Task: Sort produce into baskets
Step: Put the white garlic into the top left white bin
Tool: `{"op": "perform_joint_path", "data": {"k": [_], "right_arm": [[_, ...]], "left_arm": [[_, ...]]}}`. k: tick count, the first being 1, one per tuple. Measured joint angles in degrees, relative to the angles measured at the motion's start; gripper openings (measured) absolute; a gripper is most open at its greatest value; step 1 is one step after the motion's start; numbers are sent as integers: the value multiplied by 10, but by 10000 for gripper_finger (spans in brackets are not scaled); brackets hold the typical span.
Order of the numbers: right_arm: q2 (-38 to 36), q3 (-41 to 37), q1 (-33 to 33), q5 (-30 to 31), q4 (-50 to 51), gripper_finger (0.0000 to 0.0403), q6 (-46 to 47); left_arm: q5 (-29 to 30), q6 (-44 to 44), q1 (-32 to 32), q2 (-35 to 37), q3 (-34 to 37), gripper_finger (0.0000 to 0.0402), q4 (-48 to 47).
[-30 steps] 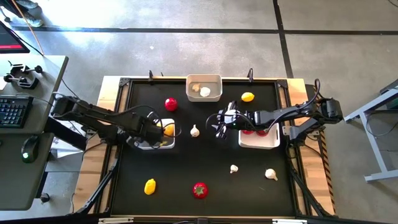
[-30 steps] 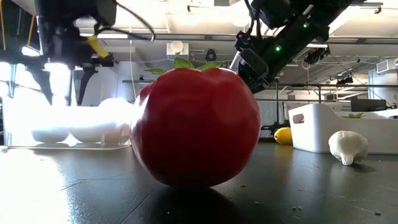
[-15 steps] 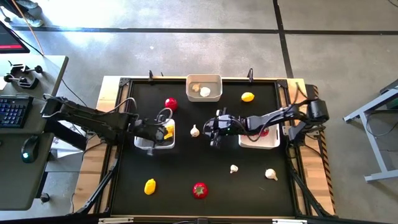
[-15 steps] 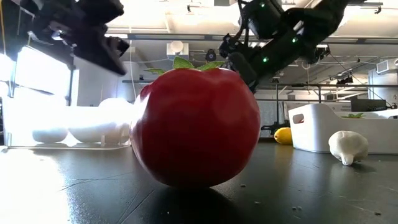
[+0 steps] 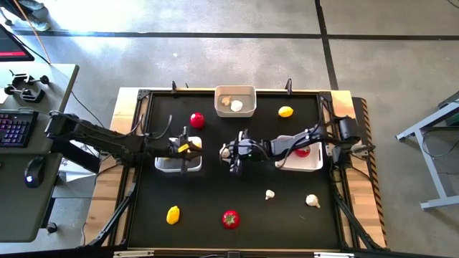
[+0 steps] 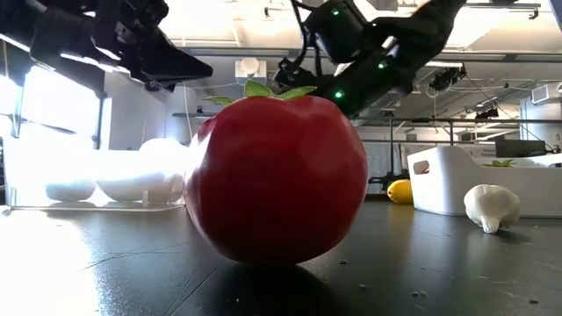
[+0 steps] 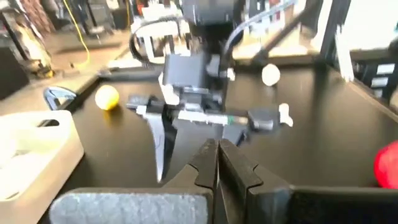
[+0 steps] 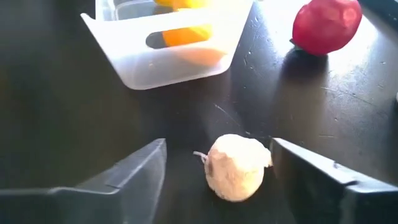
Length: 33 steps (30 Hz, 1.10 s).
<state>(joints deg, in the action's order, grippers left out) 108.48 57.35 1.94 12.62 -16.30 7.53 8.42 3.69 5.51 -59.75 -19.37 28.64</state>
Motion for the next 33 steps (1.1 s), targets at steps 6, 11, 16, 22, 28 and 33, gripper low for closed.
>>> {"op": "perform_joint_path", "data": {"k": [6,11,16,22,28,33], "right_arm": [[30,20,-1,9,20,321,-5],[53,23,-3,9,19,305,0],[53,23,-8,7,16,251,0],[56,23,-28,-50,15,184,10],[55,23,-35,-62,9,129,-4],[37,23,-42,-62,9,99,-5]], "left_arm": [[-1,-3,-4,0,32,0,56],[1,-1,-4,0,37,0,63],[12,16,-4,0,36,0,75],[13,20,-4,0,36,0,77],[14,25,-4,0,36,0,82],[14,24,-4,0,36,0,82]]}}
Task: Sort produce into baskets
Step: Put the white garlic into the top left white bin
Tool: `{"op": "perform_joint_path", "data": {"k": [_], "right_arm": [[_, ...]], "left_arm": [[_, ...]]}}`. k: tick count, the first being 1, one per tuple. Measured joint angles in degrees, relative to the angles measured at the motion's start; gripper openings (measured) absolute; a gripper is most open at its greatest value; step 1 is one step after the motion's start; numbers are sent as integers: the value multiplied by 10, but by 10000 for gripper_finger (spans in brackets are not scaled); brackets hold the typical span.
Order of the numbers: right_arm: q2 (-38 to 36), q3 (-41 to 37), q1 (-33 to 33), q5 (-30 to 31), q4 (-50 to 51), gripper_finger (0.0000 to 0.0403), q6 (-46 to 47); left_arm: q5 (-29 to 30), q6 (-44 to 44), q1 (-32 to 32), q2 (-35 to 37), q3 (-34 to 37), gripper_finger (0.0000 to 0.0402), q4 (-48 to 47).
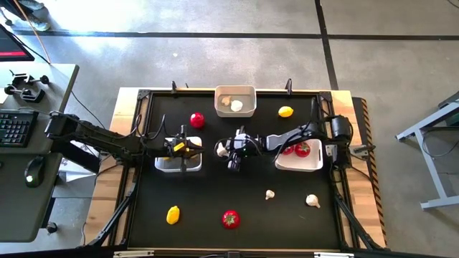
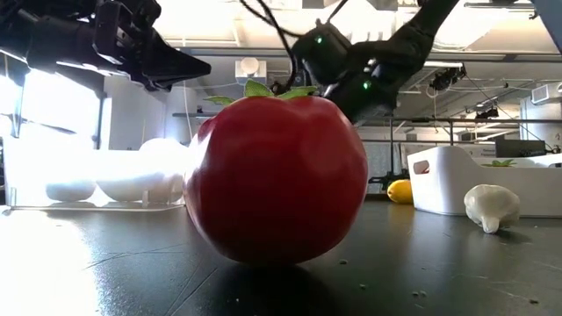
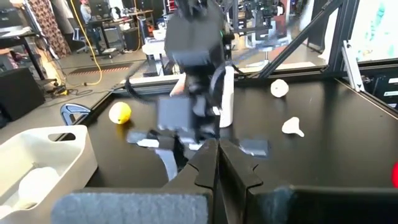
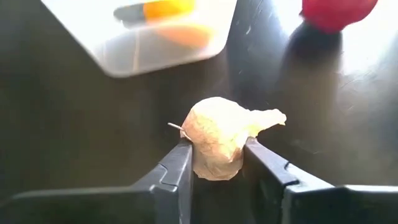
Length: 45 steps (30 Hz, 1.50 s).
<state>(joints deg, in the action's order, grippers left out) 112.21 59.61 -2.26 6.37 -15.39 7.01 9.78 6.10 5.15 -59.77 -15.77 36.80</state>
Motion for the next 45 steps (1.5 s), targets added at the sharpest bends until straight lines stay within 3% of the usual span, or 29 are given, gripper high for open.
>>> {"op": "perform_joint_path", "data": {"k": [4,10,15,20,25,36,45], "right_arm": [[-48,0,-20,9,27,97,-10],[-139,0,-91,73,92,95,-27],[-159,0,-179,39,101,94,-60],[-149,9,-250,16,137,94,-60],[-132,81,-289,-4,228,94,-73],[7,243,-316,-8,386,94,-105],[43,266,-335,-11,418,106,-103]], "left_arm": [[3,1,-2,0,0,0,0],[11,0,-3,0,0,0,0],[14,5,-4,0,0,0,5],[15,0,-6,0,0,0,6],[18,2,-7,0,0,0,9],[30,2,-7,0,0,0,8],[30,1,-6,0,0,0,8]]}}
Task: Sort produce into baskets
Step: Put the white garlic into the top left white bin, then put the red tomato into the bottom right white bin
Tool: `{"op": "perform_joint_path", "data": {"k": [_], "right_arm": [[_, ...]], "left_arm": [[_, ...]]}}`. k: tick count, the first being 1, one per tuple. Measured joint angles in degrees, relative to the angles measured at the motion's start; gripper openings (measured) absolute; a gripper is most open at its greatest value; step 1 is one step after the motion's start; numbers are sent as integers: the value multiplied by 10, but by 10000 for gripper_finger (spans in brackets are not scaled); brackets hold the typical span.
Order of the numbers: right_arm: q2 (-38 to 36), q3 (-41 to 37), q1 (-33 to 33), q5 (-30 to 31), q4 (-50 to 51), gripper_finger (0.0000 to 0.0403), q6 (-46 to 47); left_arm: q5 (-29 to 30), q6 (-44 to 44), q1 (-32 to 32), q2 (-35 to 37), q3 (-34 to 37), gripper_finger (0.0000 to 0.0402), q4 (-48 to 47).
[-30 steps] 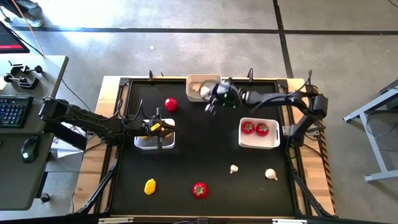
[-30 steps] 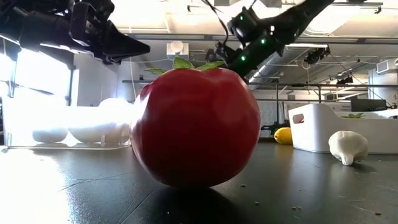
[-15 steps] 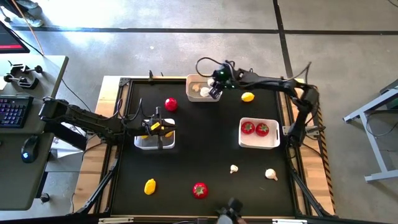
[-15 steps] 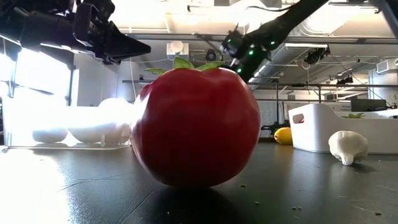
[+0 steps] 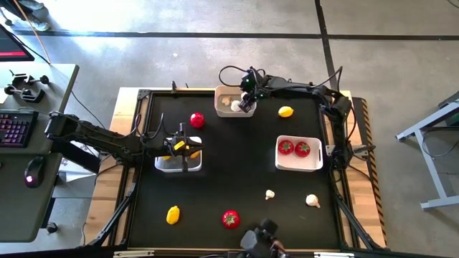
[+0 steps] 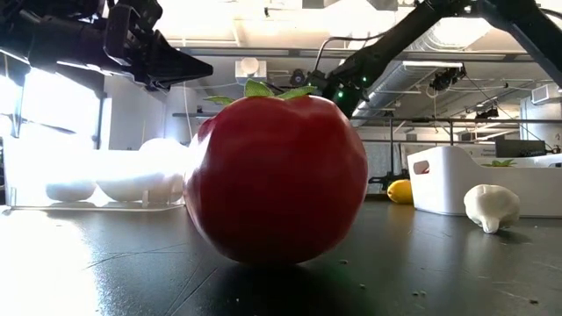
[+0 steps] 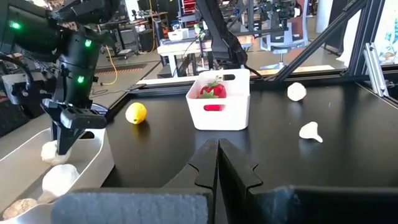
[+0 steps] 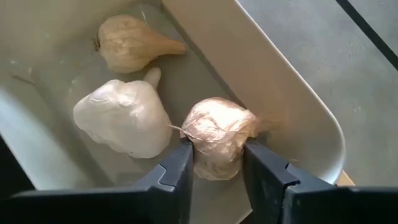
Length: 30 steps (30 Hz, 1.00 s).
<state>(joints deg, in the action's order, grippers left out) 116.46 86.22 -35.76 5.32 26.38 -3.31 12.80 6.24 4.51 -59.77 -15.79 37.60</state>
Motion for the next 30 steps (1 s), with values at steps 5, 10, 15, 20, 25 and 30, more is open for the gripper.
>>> {"op": "perform_joint_path", "data": {"k": [5,10,15,20,25,30], "right_arm": [[4,0,0,5,12,146,-7],[4,10,13,39,25,222,-9],[4,68,33,42,87,272,-16],[-11,92,70,40,120,215,-20],[-55,14,117,36,55,37,-17],[-122,-102,167,31,-28,20,21]], "left_arm": [[0,-1,0,0,0,0,0],[0,-2,0,0,0,0,0],[0,-2,0,0,0,0,0],[0,-2,0,0,0,0,-2],[0,0,0,0,0,0,-4],[0,0,0,0,0,0,-5]]}}
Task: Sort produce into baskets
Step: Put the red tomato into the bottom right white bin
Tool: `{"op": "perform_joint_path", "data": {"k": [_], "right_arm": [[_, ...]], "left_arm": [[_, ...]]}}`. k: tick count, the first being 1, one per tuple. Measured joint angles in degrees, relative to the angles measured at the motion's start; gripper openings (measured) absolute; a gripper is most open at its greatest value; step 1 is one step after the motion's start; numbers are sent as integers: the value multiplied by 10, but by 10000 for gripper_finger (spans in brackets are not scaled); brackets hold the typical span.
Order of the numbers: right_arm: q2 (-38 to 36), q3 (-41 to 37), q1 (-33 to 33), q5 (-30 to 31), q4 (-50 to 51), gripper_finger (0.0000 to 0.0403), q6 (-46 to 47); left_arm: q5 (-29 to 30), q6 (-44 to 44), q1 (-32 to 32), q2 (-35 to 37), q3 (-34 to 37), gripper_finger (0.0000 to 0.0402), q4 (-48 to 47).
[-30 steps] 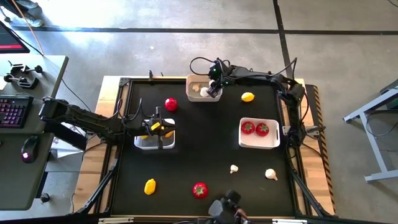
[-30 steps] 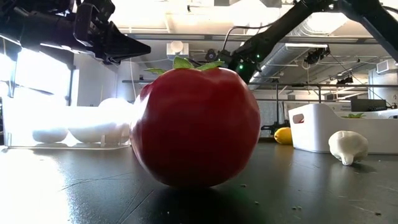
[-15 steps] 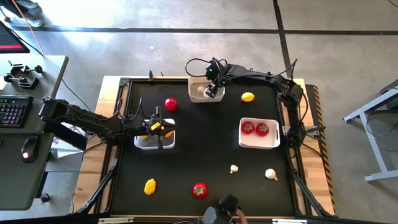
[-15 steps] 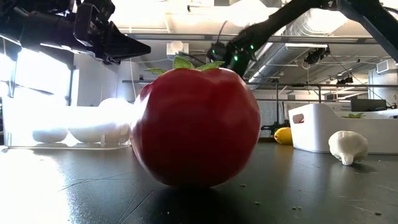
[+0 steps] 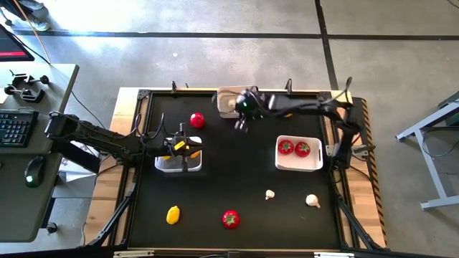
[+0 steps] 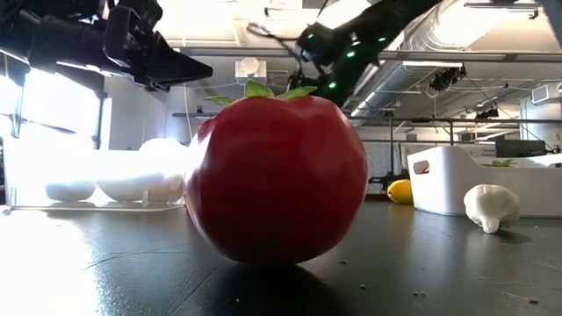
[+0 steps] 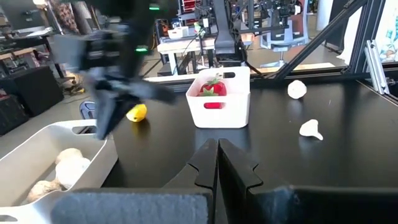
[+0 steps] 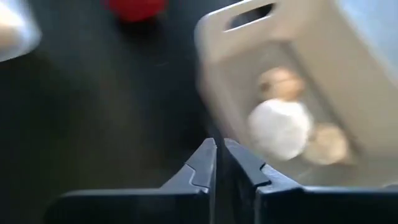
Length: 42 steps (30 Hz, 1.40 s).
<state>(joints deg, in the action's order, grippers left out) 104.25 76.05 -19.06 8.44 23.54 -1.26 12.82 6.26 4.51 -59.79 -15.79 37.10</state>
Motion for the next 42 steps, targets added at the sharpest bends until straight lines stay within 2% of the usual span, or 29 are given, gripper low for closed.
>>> {"op": "perform_joint_path", "data": {"k": [3,10,13,17,20,23,31,37,42], "right_arm": [[-48,-82,42,-8,-52,4,32],[-164,-252,177,-10,-149,2,154],[-187,-296,244,-16,-203,2,202],[-187,-315,320,-6,-228,2,222],[-184,-315,361,25,-242,13,240],[-184,-305,390,32,-241,39,258],[-162,-255,446,60,-223,177,285],[-80,-146,465,40,-146,273,297],[-24,-54,478,5,-64,317,282]], "left_arm": [[0,0,0,0,0,0,0],[-1,0,0,0,0,0,0],[-2,0,0,0,0,0,-2],[-2,3,0,0,0,0,-5],[-2,3,0,0,0,0,-5],[-2,3,0,0,0,0,-10],[-2,-5,0,0,0,0,-14],[-2,-7,0,0,0,0,-27],[-2,-7,0,0,0,0,-28]]}}
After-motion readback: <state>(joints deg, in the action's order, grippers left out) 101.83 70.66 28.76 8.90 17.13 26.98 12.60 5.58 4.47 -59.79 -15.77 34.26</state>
